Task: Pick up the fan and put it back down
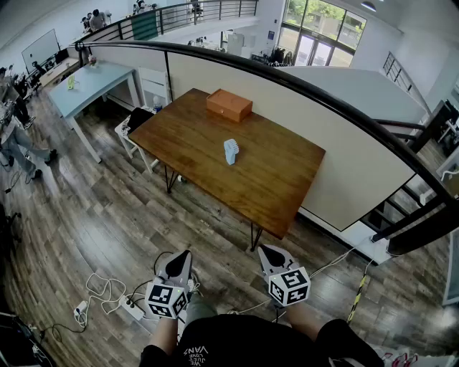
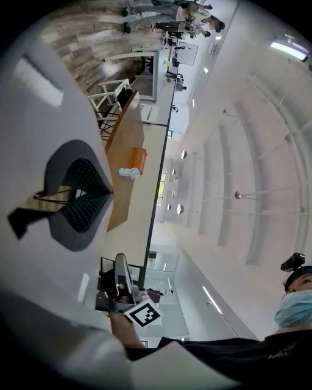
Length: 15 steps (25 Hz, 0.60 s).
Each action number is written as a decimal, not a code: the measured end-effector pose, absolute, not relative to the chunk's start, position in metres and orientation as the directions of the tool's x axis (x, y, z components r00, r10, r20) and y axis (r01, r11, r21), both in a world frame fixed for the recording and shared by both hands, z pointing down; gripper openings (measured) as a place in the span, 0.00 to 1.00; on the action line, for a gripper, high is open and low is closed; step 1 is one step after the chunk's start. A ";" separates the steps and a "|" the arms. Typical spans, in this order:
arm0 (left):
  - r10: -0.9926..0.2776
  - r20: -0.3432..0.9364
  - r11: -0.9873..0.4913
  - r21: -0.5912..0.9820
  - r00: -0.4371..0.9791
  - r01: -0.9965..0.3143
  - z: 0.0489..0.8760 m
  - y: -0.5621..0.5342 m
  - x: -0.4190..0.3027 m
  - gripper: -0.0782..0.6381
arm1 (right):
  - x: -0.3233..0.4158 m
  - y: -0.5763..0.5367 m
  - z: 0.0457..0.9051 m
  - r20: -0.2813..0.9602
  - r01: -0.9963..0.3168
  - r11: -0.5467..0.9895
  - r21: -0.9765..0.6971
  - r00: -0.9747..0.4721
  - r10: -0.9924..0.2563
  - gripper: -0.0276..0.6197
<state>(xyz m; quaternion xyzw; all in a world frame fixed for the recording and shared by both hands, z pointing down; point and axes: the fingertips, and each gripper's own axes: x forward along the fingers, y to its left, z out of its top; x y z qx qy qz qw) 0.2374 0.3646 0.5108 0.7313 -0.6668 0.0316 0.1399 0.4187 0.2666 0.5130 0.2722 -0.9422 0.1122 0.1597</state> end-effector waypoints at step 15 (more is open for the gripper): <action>-0.932 0.245 -0.212 0.231 0.267 -0.950 0.515 0.276 0.148 0.49 | 0.320 0.177 0.507 0.322 -0.623 0.757 -0.197 -0.770 -0.550 0.44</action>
